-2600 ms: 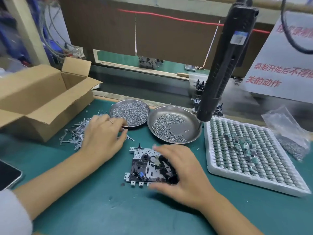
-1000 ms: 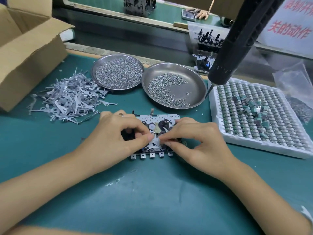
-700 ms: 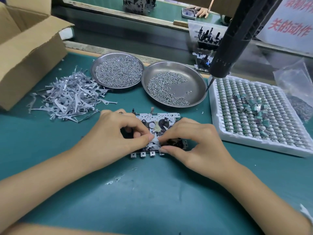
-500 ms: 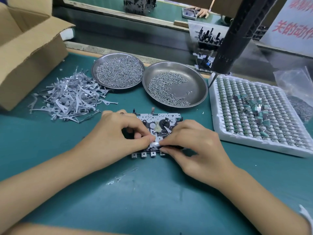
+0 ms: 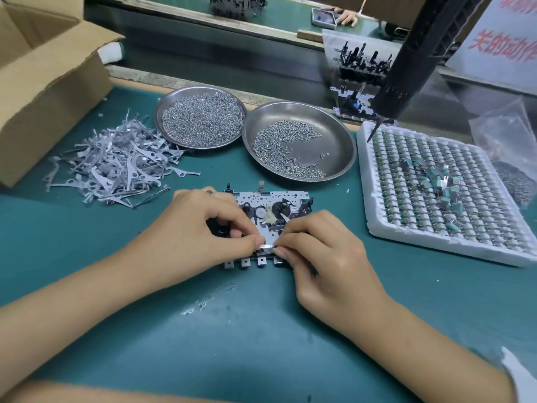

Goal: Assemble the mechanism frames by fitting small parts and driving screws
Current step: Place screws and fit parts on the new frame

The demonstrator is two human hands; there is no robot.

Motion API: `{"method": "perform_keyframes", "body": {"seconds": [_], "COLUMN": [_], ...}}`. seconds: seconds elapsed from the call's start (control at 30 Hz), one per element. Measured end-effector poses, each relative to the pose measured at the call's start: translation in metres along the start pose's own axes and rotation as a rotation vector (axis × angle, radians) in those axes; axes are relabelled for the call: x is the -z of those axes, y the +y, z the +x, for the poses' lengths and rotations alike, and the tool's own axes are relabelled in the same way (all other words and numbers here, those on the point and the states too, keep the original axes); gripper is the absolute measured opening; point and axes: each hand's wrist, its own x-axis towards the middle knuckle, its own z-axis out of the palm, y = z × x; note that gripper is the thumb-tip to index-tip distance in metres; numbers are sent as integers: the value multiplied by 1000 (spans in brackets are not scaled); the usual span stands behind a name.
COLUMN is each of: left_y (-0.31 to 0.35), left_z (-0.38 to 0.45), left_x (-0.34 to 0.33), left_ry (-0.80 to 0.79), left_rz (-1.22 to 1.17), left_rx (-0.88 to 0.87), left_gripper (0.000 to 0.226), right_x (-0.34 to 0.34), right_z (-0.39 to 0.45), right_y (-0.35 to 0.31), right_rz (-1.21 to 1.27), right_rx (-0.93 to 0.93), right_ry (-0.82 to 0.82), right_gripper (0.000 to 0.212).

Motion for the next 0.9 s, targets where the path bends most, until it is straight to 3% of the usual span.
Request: {"method": "perform_keyframes", "body": {"seconds": [0.3,0.53,0.9], "left_y": [2,5,6], "left_z": [0,0,1], "left_x": [2,4,6], "left_ry": [-37,-47,-63], "left_rz": [-30,21,-89], "left_rx": [-9,7,22], "left_gripper": [16,5,15], "right_x": [-4,2,1], "right_z": [1,4,5], "right_y": [-4,4,7], "right_rz": [-32,89,168], "right_rx": [-2,-11,-40], "right_ry": [25,7,20], "right_gripper": [5,2,5]}}
